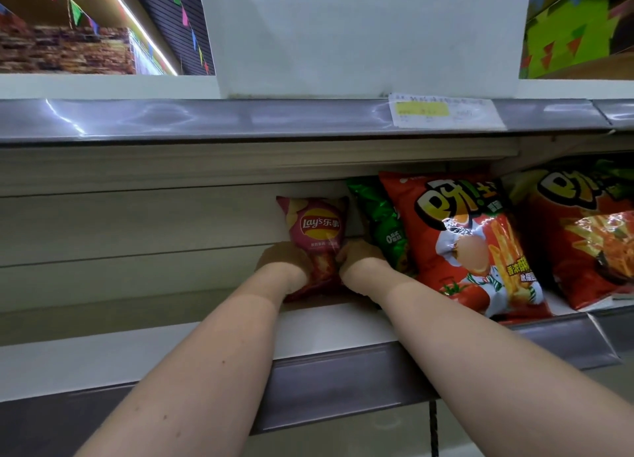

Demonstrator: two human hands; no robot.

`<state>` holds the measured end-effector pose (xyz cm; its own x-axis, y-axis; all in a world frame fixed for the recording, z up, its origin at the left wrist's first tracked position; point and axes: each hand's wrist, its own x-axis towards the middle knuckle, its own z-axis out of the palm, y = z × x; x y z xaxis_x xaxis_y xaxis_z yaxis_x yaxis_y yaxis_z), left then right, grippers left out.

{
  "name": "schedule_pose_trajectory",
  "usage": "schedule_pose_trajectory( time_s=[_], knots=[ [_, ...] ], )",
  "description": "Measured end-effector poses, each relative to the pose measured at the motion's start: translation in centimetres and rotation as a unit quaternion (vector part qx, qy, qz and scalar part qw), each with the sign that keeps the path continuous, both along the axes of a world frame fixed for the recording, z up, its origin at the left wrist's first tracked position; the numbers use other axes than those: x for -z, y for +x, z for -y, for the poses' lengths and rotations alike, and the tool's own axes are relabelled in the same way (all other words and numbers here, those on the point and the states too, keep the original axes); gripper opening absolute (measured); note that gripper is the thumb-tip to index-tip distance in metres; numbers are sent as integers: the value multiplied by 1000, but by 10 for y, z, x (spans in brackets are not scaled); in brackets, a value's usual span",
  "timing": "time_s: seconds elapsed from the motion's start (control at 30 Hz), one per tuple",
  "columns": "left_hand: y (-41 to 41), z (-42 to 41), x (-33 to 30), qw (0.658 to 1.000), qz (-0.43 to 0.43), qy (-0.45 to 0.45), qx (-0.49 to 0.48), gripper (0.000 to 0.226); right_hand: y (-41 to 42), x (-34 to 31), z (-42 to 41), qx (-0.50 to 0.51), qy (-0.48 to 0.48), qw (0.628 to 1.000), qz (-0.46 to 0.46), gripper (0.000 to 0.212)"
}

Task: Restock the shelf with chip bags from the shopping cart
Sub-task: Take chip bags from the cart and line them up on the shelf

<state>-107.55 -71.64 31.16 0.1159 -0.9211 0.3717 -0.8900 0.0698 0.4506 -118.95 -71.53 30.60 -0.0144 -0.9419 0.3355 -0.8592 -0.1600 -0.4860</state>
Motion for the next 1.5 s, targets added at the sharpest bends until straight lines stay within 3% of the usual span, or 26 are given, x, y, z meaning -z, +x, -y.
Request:
schedule_pose_trajectory(
  time_s=[0.1,0.3,0.47,0.6,0.67,0.87,1.13,1.37,1.5],
  knots=[
    [-2,-7,-4,999,-25,-16,-15,35,0,0,-3,-4,-14,1000,18,35],
    [5,-34,-19,994,-87,-59,-13,14,-3,-12,-27,-46,-65,991,108,40],
    [11,-74,-16,984,-172,-53,-8,22,-3,-5,-55,-80,-66,986,134,22],
    [23,-108,-2,969,-218,-109,-46,4,-1,0,-83,-144,-81,977,137,29],
    [33,-127,5,964,-205,-149,-76,10,1,3,-96,-187,-92,969,135,31],
    [71,-191,20,949,-159,-183,-200,7,32,9,-134,-327,-88,929,150,23],
    [130,-297,53,911,-134,-211,-327,8,106,31,-197,-509,-56,843,162,20],
    [206,-389,77,876,-162,-203,-406,19,196,55,-263,-598,-19,790,135,22],
    [259,-436,91,856,-179,-189,-446,5,260,73,-301,-630,17,766,125,24]
  ],
)
